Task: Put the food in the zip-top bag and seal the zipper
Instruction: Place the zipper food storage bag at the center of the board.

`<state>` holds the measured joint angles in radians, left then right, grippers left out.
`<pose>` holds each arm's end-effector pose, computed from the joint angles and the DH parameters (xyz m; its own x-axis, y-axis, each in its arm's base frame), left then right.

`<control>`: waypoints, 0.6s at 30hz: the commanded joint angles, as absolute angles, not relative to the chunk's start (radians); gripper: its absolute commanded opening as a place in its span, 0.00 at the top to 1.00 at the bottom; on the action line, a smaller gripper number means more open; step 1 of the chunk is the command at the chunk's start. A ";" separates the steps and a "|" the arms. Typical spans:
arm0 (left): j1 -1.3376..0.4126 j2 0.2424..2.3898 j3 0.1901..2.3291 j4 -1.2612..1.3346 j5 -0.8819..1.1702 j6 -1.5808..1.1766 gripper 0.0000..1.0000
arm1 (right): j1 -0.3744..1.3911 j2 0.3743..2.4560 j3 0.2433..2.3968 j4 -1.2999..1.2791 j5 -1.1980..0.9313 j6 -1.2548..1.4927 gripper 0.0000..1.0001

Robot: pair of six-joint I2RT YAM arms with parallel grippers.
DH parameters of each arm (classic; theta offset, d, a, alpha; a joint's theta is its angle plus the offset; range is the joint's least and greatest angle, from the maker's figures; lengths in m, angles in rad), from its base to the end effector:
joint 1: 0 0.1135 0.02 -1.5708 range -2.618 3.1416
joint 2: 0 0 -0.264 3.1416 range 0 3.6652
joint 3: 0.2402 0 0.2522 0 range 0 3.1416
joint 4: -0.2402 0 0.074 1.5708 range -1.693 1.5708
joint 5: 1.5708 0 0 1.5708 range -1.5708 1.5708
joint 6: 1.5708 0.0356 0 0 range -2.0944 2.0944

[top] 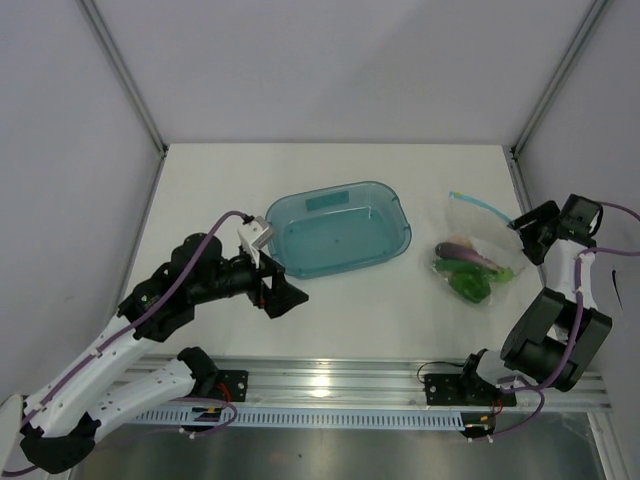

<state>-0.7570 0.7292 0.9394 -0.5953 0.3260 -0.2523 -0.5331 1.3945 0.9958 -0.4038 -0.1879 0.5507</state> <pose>0.1012 -0.1113 0.3587 -0.4807 0.1288 -0.8674 0.7707 0.5338 -0.3478 0.2604 -0.1460 0.2552 -0.3250 0.7887 -0.5219 0.6543 0.5860 0.4781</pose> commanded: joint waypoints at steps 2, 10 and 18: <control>-0.759 0.713 0.916 -0.534 0.360 -0.301 0.01 | -0.503 1.350 1.089 -0.403 -0.155 0.529 0.13; -0.759 0.729 0.888 -0.486 0.380 -0.359 0.00 | -0.430 1.191 1.089 -0.504 -0.078 0.469 0.01; -0.758 0.764 0.891 -0.472 0.318 -0.437 0.00 | -0.148 1.037 1.016 -0.686 0.098 0.518 0.01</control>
